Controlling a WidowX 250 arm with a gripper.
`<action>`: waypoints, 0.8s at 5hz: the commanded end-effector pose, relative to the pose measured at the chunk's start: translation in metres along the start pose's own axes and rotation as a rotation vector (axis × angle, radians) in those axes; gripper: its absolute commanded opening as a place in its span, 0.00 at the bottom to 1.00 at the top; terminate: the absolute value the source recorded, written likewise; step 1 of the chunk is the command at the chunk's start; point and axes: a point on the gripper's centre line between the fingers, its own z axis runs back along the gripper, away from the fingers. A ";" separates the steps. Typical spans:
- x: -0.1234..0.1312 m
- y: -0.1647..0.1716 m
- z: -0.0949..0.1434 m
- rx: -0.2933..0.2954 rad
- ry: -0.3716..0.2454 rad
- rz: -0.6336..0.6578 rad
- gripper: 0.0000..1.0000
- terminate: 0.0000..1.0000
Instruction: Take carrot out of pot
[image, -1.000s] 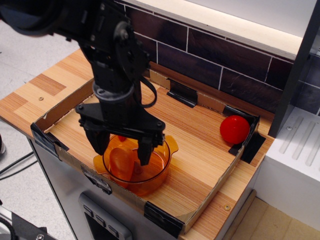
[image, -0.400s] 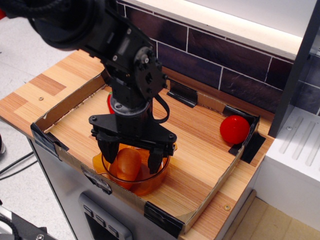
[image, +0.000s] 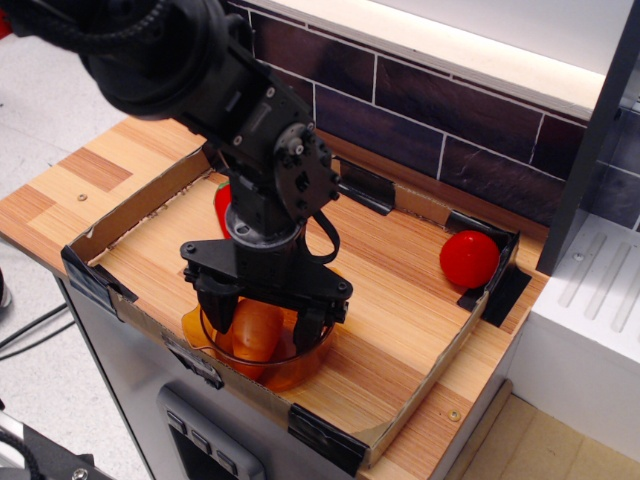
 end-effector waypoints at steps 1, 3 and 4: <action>0.002 0.000 -0.001 0.002 -0.010 -0.008 0.00 0.00; 0.013 0.003 0.040 -0.058 -0.081 -0.002 0.00 0.00; 0.030 0.005 0.086 -0.156 -0.124 0.049 0.00 0.00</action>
